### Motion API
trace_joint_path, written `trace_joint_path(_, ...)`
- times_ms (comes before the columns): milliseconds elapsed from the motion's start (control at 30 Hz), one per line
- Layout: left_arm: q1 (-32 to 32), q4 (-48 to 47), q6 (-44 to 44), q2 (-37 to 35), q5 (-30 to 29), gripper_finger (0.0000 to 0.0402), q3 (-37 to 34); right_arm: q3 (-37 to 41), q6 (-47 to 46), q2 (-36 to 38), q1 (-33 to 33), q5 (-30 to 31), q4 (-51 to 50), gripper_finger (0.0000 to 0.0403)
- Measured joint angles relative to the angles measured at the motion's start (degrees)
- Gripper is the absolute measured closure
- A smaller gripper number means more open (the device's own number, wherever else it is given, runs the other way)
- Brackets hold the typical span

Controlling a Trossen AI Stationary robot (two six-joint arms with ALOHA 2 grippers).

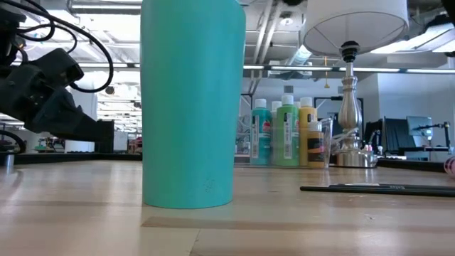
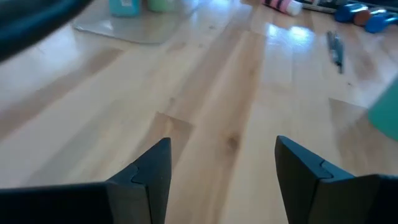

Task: Pick & Place Paint Supplies
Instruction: Put the silver paintbrush into the green cup

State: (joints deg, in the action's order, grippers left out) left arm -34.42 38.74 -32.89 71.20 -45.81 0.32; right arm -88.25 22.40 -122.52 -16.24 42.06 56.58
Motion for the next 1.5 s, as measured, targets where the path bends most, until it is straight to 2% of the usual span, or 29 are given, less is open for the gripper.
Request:
trace_joint_path(333,-7.8,0.1,-4.5,0.0,0.6,0.0215,0.0,0.0,16.2,-0.7,-10.9,10.7,17.1,0.0402)
trace_joint_path(533,-12.9,0.3,-7.0,0.0,-1.3,0.0215,0.0,-0.1,21.9,-1.1,-16.4,10.8,23.8,0.0403)
trace_joint_path(633,-15.3,0.6,-8.1,0.0,-2.2,0.0215,0.0,-1.2,26.2,-4.7,-18.3,10.7,33.0,0.0403)
trace_joint_path(733,-17.6,1.1,-8.1,0.0,-2.7,0.0215,0.0,-5.0,28.2,-9.8,-19.1,12.2,33.0,0.0403)
trace_joint_path(833,-19.5,1.5,-8.1,0.0,-3.9,0.0215,0.0,-12.3,29.4,-15.3,-19.0,12.3,33.3,0.0403)
trace_joint_path(1000,-22.0,2.1,-8.1,0.0,-5.2,0.0215,0.1,-24.6,37.8,-24.1,-19.8,15.1,33.3,0.0403)
trace_joint_path(1100,-23.2,2.2,-8.1,0.1,-5.3,0.0215,0.2,-29.0,40.0,-27.0,-20.9,15.3,33.3,0.0403)
trace_joint_path(1267,-25.2,2.2,-8.1,0.1,-6.0,0.0215,0.2,-30.8,42.1,-28.9,-21.7,15.4,33.3,0.0403)
trace_joint_path(1500,-28.2,2.4,-8.4,0.1,-7.3,0.0215,0.2,-30.6,46.2,-28.8,-22.8,19.6,33.3,0.0403)
